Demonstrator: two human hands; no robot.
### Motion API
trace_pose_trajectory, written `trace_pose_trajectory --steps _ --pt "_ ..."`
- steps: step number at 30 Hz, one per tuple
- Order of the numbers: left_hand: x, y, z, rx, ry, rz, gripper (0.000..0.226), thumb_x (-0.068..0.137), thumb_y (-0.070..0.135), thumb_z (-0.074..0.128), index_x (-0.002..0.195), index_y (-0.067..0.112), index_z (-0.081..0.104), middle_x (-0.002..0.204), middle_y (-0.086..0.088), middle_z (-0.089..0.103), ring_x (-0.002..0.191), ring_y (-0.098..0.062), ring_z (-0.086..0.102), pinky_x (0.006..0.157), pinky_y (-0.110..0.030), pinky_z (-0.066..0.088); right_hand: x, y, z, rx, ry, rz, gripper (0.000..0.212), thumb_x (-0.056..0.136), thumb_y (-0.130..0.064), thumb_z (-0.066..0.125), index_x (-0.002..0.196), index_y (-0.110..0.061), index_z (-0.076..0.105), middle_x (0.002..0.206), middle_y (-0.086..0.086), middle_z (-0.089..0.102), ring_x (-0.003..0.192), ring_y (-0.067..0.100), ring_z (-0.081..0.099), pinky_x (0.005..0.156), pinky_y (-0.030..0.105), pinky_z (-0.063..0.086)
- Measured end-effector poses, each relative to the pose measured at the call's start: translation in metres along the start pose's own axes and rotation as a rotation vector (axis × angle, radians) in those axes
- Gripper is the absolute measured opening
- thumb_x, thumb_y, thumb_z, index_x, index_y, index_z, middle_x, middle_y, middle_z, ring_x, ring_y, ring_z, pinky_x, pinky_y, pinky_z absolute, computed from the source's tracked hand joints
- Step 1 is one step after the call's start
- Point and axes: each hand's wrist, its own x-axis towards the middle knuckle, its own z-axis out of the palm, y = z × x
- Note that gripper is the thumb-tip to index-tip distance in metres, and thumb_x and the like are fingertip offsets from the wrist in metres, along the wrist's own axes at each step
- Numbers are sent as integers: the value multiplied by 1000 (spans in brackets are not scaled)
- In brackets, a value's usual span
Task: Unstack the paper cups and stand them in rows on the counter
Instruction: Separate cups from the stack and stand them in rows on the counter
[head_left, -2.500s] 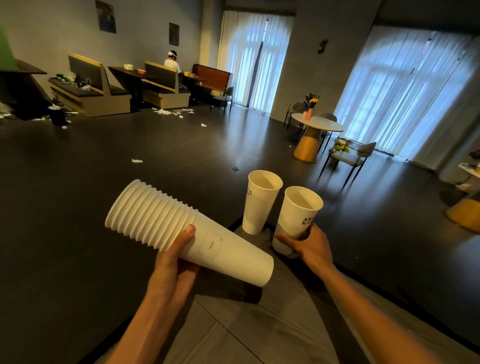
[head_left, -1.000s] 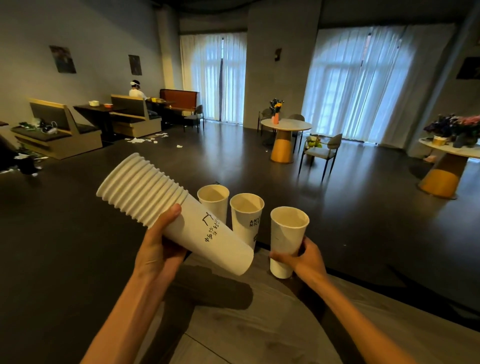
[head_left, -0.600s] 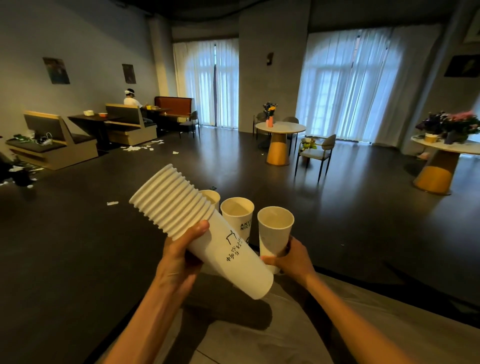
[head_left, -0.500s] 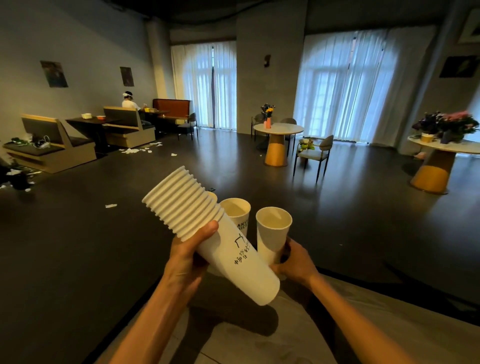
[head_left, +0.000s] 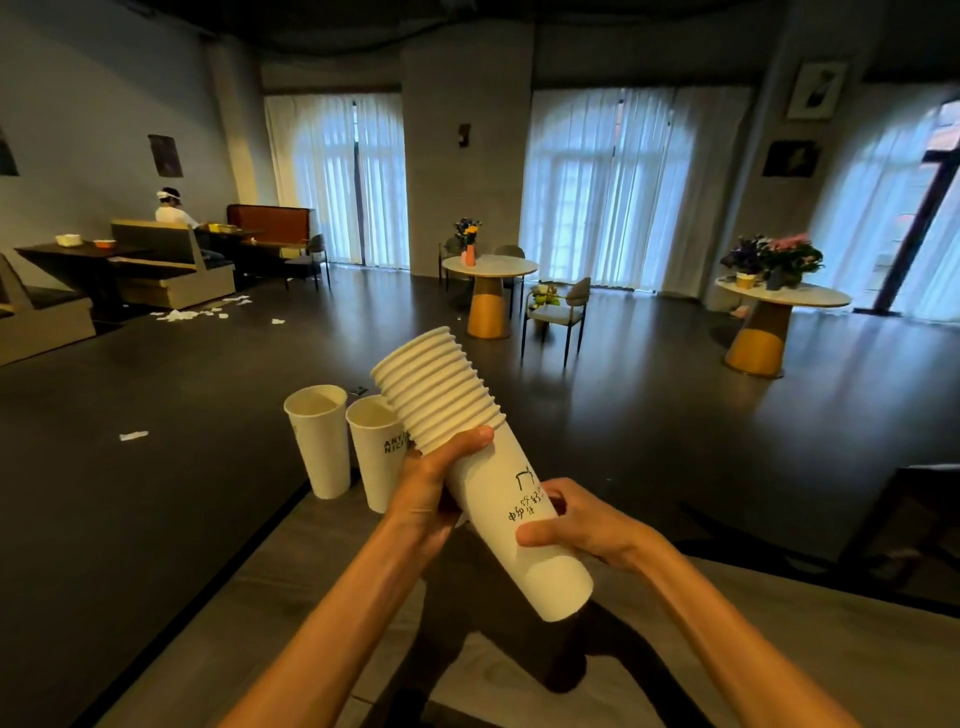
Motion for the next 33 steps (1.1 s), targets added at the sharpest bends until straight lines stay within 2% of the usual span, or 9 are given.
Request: trace_pose_trajectory --steps 6,9,11,14,18,20,24,28,33 --pt "2 -2 4 172 55 139 70 44 29 89 108 22 64 101 -4 74 101 -25 70 84 -46 58 5 13 -1 -128 156 -106 55 62 -36 89 110 -34 62 107 -10 70 103 4 65 85 28 56" --pt "7 9 -2 93 132 175 75 36 32 91 107 20 68 102 -3 76 105 -26 69 88 -48 57 17 27 3 -238 341 -143 67 58 -41 91 117 -41 58 111 -16 66 104 -1 62 89 29 56" --pt "12 24 -6 17 140 209 70 44 21 92 109 19 67 106 -6 74 109 -29 67 92 -50 56 26 45 7 -254 414 -82 74 55 -42 92 118 -43 53 112 -22 61 106 -1 58 92 28 54" --pt "17 50 -15 -61 163 294 65 54 13 88 111 24 59 111 -2 67 109 -22 63 94 -46 54 42 74 10 -148 498 31 81 52 -38 94 121 -35 53 116 -18 59 115 9 57 97 36 51" --pt "24 74 -38 -218 191 307 85 41 26 90 120 24 56 119 -4 64 112 -22 63 86 -43 58 63 92 12 10 620 86 82 54 -33 93 124 -27 51 123 -4 62 117 22 60 88 45 58" --pt "26 80 -48 -262 198 305 86 39 25 92 118 21 58 113 -4 66 108 -21 65 81 -39 60 77 93 9 -2 639 76 89 52 -36 93 129 -22 51 125 -2 62 116 23 60 82 49 60" --pt "30 81 -59 -266 198 316 63 64 19 86 120 18 58 107 -3 67 106 -19 65 79 -38 59 99 95 3 -14 653 48 86 54 -28 95 128 -22 52 129 2 62 121 24 59 93 53 55" --pt "30 77 -57 -222 150 299 115 34 33 100 137 15 53 114 -4 67 102 -17 69 76 -34 59 109 98 -1 -33 654 47 88 55 -29 94 131 -22 49 132 3 61 121 24 58 94 50 54" --pt "25 62 -35 -128 57 280 110 28 40 100 128 17 59 111 -4 69 106 -20 67 80 -33 59 98 102 -6 -126 575 42 96 54 -33 95 136 -24 45 135 -1 58 123 20 56 98 42 51"
